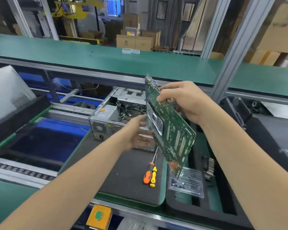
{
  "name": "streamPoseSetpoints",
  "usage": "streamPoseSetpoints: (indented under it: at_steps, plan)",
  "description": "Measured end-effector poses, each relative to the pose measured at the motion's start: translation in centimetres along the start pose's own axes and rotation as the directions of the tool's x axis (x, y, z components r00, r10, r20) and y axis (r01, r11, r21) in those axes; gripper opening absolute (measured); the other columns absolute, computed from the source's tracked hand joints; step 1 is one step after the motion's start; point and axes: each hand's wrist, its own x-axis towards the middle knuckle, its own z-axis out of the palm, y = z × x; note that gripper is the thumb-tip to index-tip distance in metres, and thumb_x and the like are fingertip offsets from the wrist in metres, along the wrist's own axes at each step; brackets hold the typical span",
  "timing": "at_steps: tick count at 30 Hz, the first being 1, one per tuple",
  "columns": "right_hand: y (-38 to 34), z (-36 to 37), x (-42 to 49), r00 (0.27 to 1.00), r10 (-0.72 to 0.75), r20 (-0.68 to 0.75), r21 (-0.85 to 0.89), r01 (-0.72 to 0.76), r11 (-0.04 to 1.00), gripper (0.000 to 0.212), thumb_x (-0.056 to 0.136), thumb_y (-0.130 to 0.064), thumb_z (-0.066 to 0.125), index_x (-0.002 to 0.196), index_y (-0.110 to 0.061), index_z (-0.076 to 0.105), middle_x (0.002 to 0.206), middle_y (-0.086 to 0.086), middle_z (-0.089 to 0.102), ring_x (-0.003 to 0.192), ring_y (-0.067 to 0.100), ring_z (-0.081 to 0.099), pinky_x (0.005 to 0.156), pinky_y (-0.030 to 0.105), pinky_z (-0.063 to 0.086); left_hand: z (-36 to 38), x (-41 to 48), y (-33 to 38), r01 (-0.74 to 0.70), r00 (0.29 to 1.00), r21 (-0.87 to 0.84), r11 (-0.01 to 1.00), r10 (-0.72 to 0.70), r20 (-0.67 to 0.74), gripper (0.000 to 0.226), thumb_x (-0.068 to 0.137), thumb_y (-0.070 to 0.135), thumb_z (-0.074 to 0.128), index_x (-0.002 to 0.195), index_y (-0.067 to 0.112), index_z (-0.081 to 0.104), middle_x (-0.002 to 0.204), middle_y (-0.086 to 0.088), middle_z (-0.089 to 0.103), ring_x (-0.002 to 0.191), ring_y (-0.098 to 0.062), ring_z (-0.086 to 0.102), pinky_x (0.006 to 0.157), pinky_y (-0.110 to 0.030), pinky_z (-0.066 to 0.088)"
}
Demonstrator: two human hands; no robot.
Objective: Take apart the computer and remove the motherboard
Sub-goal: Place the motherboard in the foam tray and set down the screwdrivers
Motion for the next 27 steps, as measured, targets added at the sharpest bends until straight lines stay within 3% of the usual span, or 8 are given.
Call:
streamPoseSetpoints:
  at_steps: [4,7,11,15,20,25,27]
  plan:
    - [1.5,-3.6,0.9,0.991,0.026,-0.134,0.041,-0.021,0.999,0.021,0.069,-0.007,0.084,0.086,-0.019,0.082,0.069,-0.003,0.072,0.051,0.014,0.057,0.043,0.022,0.044,4.4,1.8,0.1,-0.045,0.994,-0.008,0.999,0.045,0.104,0.054,0.091,0.055,0.065,0.132,0.022,0.054,0.121,-0.015,0.070,0.091,-0.034,0.074,0.081,-0.046,0.062]
    - [3.1,-5.0,2.2,0.977,0.047,-0.207,0.039,-0.040,0.998,0.028,0.070,-0.002,0.084,0.095,-0.014,0.079,0.074,0.002,0.072,0.057,0.014,0.062,0.050,0.027,0.054,6.9,3.0,0.6,-0.061,0.978,0.004,0.998,0.059,0.199,0.028,0.089,0.056,0.066,0.112,0.043,0.060,0.133,-0.010,0.062,0.105,-0.035,0.072,0.084,-0.047,0.062]
    - [5.9,-6.1,4.8,0.947,0.082,-0.310,0.000,-0.087,0.996,0.026,0.072,-0.001,0.083,0.094,-0.015,0.078,0.077,0.005,0.075,0.065,0.020,0.068,0.064,0.038,0.062,8.9,5.6,1.6,-0.081,0.959,0.036,0.996,0.068,0.275,0.016,0.087,0.062,0.061,0.103,0.058,0.059,0.133,-0.004,0.057,0.118,-0.037,0.062,0.101,-0.059,0.053]
    - [9.2,-7.0,7.3,0.922,0.172,-0.347,0.018,-0.177,0.984,0.032,0.077,-0.005,0.084,0.106,-0.016,0.076,0.093,0.009,0.078,0.074,0.024,0.073,0.081,0.052,0.063,9.9,8.6,2.3,-0.068,0.960,0.043,0.997,0.054,0.276,0.023,0.094,0.065,0.054,0.117,0.060,0.055,0.138,-0.004,0.052,0.121,-0.037,0.057,0.102,-0.061,0.050]
    - [13.6,-8.2,10.0,0.896,0.245,-0.371,0.084,-0.230,0.970,0.036,0.087,-0.018,0.082,0.121,-0.014,0.071,0.108,0.013,0.076,0.100,0.037,0.074,0.091,0.055,0.060,11.2,12.1,2.5,-0.052,0.954,0.078,0.996,0.026,0.299,0.039,0.093,0.067,0.052,0.131,0.061,0.051,0.131,0.002,0.052,0.115,-0.030,0.057,0.093,-0.053,0.055]
    - [18.4,-9.7,13.4,0.889,0.302,-0.345,0.121,-0.277,0.953,0.022,0.095,-0.015,0.070,0.116,-0.021,0.074,0.106,0.002,0.075,0.103,0.025,0.070,0.078,0.038,0.058,13.2,15.6,2.3,-0.038,0.966,0.096,0.995,0.012,0.257,0.044,0.092,0.066,0.049,0.137,0.063,0.047,0.137,0.002,0.055,0.120,-0.031,0.057,0.091,-0.051,0.056]
    - [20.6,-10.0,14.8,0.888,0.321,-0.329,0.127,-0.296,0.947,0.023,0.094,-0.013,0.070,0.115,-0.020,0.075,0.109,0.005,0.075,0.103,0.025,0.070,0.088,0.045,0.060,14.1,16.9,1.8,-0.027,0.973,0.091,0.996,0.005,0.231,0.050,0.085,0.070,0.052,0.135,0.063,0.049,0.140,0.000,0.057,0.122,-0.032,0.058,0.094,-0.054,0.055]
